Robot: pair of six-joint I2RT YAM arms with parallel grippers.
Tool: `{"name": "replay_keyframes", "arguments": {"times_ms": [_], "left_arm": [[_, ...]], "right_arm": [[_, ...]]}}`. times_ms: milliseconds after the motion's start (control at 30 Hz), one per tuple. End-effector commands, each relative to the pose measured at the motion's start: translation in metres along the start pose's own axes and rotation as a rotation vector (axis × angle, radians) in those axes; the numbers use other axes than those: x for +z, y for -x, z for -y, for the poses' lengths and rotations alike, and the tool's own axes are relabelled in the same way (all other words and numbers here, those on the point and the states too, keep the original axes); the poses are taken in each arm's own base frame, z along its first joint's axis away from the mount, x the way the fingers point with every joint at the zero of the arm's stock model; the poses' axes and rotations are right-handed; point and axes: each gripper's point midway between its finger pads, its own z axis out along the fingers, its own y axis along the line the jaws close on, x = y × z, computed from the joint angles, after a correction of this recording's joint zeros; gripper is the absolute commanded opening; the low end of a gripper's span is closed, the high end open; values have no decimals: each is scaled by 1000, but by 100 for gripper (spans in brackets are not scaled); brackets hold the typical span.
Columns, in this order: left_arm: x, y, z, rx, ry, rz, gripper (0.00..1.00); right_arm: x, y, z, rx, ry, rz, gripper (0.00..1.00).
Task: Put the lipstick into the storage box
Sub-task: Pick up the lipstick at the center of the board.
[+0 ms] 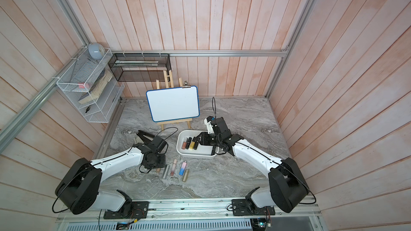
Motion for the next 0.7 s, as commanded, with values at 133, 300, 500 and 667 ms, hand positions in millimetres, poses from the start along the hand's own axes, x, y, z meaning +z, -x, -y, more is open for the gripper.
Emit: {"name": "replay_keyframes", "arguments": {"times_ms": [133, 300, 500, 667], "left_arm": [[10, 8, 4, 28, 11, 2, 49], [14, 9, 5, 36, 12, -5, 40], [15, 8, 5, 40, 12, -10, 27], [12, 10, 6, 41, 5, 1, 23]], "right_arm": [[-7, -5, 1, 0, -13, 4, 39], [-6, -5, 1, -1, -13, 4, 38], [-7, -5, 1, 1, -12, 8, 38], [-8, -5, 1, 5, -11, 11, 38]]}}
